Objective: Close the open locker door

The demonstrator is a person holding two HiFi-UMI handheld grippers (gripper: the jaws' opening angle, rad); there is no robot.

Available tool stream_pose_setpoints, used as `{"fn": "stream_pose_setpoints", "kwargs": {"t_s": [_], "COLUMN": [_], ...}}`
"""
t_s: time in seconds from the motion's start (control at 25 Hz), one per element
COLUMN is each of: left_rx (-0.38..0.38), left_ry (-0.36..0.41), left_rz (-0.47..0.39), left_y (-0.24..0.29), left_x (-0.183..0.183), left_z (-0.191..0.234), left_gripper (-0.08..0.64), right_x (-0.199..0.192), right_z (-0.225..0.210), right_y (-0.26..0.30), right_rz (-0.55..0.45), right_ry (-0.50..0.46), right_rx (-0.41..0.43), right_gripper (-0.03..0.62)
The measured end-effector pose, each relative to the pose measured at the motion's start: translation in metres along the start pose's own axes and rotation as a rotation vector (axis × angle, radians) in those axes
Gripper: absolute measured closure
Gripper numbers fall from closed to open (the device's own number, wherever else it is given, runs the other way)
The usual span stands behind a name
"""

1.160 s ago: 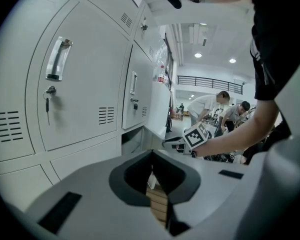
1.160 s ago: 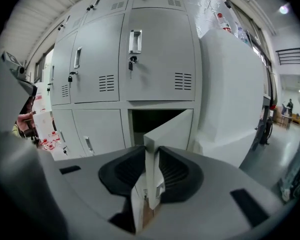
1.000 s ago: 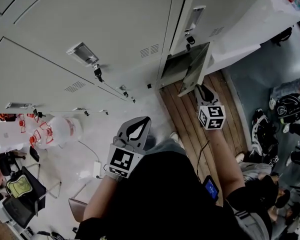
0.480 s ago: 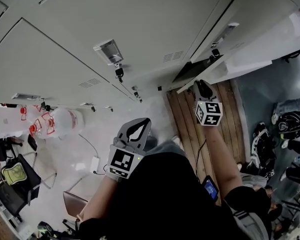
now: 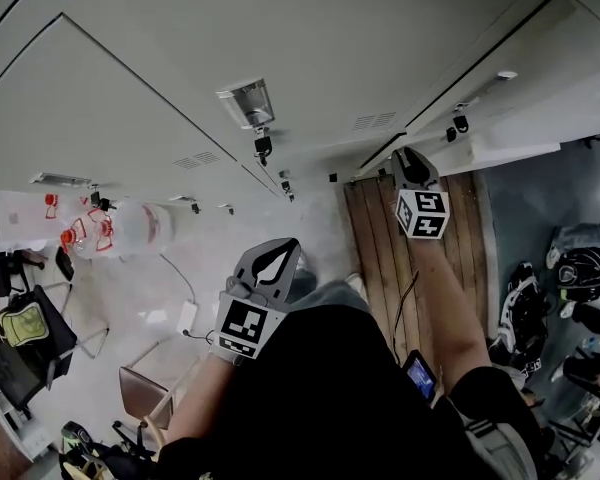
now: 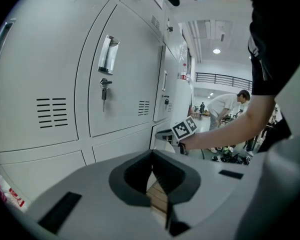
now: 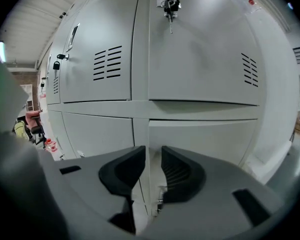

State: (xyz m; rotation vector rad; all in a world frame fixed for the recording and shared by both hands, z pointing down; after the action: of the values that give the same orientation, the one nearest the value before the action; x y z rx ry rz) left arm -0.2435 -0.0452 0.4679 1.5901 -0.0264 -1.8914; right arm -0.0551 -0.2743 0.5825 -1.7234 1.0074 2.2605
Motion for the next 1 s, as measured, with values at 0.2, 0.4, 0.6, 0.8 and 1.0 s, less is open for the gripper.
{"fn": "stream_pose_setpoints", "kwargs": {"t_s": [0.2,0.4,0.6,0.8,1.0], "left_rx": [0.025,0.044,0.050,0.048,0.027], "left_ry": [-0.010,-0.018,-0.016,-0.006,0.005], "left_rz": [-0.003,-0.008,-0.008,-0.007,-0.011], "left_y": [-0.002,-0.003,-0.001,0.004,0.014], "left_x": [0.000,0.000,0.000,0.000,0.004], "left_z": [0.005,0.006,0.003,-0.005,-0.020], "left_gripper": [0.538,0.538,0.538,0.538,0.538], "right_x": [0.005,0.007,0.006,0.004,0.006], "right_z": [-0.001,-0.001,-0.001,0.003,0.009], "right_y": [0.014,0.022,0.022,0.012,-0.018], "right_rz": [-0.002,-0.001,-0.007,-0.013,-0.023], "right_ry": [-0.027,-0.036,-0.038,-0.029,-0.024], "right_rx": [0.024,0.039,0.052,0.081,0.117], "right_gripper": [0.492,0.492,0.492,0.492,0.492]}}
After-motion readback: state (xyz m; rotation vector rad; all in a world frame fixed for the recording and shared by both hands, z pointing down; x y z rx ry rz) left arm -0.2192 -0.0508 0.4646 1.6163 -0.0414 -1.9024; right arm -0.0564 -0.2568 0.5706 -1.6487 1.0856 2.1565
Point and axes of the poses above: the fingertips, and each gripper's own axes: y forward along the fingers, z to its left, x out of its top, the point moved 1 cm from there along -y, backward along the fingers, and after that the axes turned 9 degrees about -y, right-handed, at the moved point
